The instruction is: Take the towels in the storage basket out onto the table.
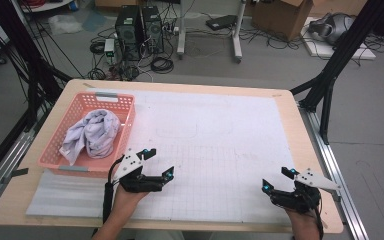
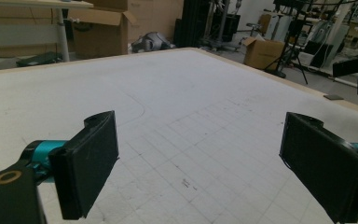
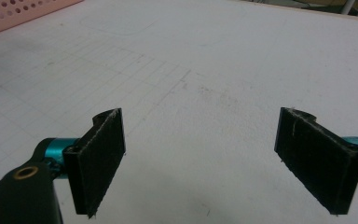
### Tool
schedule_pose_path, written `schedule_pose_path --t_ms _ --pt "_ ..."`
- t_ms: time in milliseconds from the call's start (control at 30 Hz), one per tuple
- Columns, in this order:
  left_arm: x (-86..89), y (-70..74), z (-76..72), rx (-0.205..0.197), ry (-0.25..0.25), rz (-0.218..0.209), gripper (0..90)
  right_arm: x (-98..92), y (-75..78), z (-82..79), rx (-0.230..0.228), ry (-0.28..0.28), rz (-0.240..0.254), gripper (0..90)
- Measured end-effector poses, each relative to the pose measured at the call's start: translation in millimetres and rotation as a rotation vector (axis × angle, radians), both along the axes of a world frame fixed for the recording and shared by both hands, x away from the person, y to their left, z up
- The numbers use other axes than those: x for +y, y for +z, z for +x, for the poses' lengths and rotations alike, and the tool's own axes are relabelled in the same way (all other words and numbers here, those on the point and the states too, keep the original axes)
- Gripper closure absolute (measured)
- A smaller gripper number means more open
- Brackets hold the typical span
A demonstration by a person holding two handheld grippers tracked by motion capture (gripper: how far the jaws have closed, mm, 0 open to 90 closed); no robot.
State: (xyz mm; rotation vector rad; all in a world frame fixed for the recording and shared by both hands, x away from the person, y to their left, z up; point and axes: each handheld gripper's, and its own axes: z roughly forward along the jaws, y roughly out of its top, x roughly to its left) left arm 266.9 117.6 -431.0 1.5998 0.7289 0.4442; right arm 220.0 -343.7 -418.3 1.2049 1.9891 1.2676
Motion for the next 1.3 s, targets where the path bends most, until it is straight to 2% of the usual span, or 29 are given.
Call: schedule_pose_path --t_ms 167,233,333,433,500,600,633,733,933,1067,1300 --pt "2.1 -0.3 -0.4 0.004 0.007 -0.002 11.9 -0.8 -0.1 0.8 -0.009 -0.001 0.010 14.8" --pt "3.1 -0.7 -1.0 0.005 0.007 0.000 11.9 -1.4 -0.3 1.9 -0.013 -0.001 0.028 14.8" --pt "3.9 -1.0 -0.1 0.006 -0.002 -0.002 12.1 -2.0 -1.1 2.5 0.004 0.005 0.034 15.1" --pt "3.6 0.0 -1.0 -0.001 -0.014 0.006 12.2 -2.6 -0.6 1.8 -0.003 0.004 0.048 15.0" --pt "3.7 0.4 -1.9 0.000 -0.024 0.001 16.3 -2.6 -0.7 1.5 -0.003 0.004 0.052 15.0" --pt "2.6 1.8 -2.7 0.015 -0.042 0.015 15.3 -2.8 -0.3 0.1 -0.003 0.008 0.051 15.0" --pt "2.4 2.0 -2.8 0.017 -0.047 0.015 15.3 -3.3 2.2 -1.7 -0.025 -0.001 0.050 14.9" --pt "2.6 3.6 -3.9 0.016 -0.045 0.010 15.3 -3.5 3.4 -3.0 -0.041 -0.010 0.058 14.6" --pt "2.6 14.3 -7.7 -0.002 -0.040 0.011 15.3 -2.8 3.7 -2.9 -0.041 -0.012 0.046 14.6" --pt "5.7 20.1 -10.9 0.005 -0.034 0.011 15.3 -2.6 3.7 -2.7 -0.058 0.001 0.033 14.6" --pt "22.6 43.2 -13.3 -0.021 0.001 -0.013 15.4 -3.8 2.5 -3.0 -0.053 0.016 0.032 14.6"
